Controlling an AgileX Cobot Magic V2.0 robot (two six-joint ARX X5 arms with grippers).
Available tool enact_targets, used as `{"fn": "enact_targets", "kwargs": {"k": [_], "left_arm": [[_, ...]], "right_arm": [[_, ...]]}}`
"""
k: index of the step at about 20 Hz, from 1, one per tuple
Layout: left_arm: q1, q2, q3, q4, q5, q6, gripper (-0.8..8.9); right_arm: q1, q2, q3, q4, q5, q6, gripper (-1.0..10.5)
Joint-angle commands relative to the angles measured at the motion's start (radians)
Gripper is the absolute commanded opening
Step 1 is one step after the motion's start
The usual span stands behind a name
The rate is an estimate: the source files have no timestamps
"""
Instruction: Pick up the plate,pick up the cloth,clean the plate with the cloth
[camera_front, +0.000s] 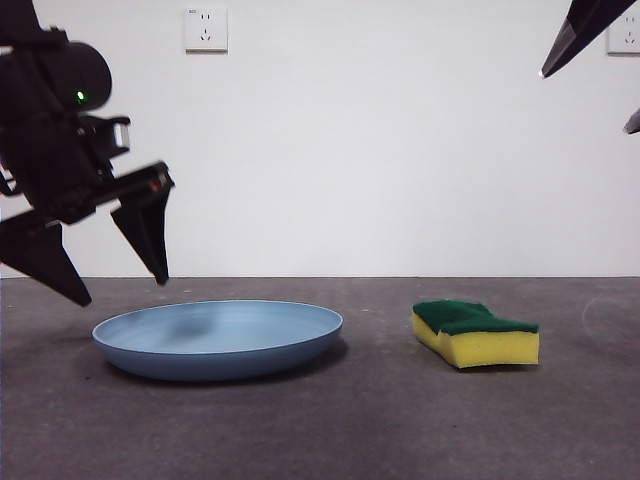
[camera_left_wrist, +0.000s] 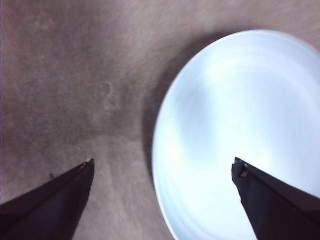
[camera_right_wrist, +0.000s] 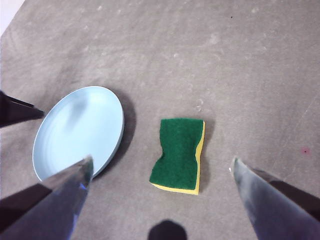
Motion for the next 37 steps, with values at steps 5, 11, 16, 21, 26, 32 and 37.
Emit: {"fn": "enact_targets", "kwargs": {"k": [5,11,16,21,26,32,37], "left_arm": [[-0.021,0.088,-0.004,0.048,-0.005,0.012,4.61],[-0.024,0.091,-0.004,0.053,-0.002,0.012,3.45],[-0.024,0.091,-0.004,0.046,-0.002,0.012,3.45],[-0.031,0.092,-0.004,0.042,-0.002,0.012,3.45],[-0.052,0.092,-0.004,0.042,-0.004,0.011,3.45],[-0.056,0.124,-0.004,0.028,-0.005,0.011,3.45],[-0.064,0.151,-0.004,0.030,-0.005,0.005,1.81]], "right_arm": [[0.001,0.002,0.002,0.004,0.000,0.007,4.7],[0.001,0.002,0.002,0.004,0.001,0.007,4.7],[0.001,0.002,0.002,0.005,0.001,0.007,4.7],[0.001,0.002,0.002,0.005,0.001,0.007,4.7],[0.001,0.002,0.002,0.004,0.001,0.007,4.7],[0.001,0.002,0.002,0.003,0.001,0.014,4.7],[0.001,0.002,0.002,-0.004,0.001,0.014,4.7]]}}
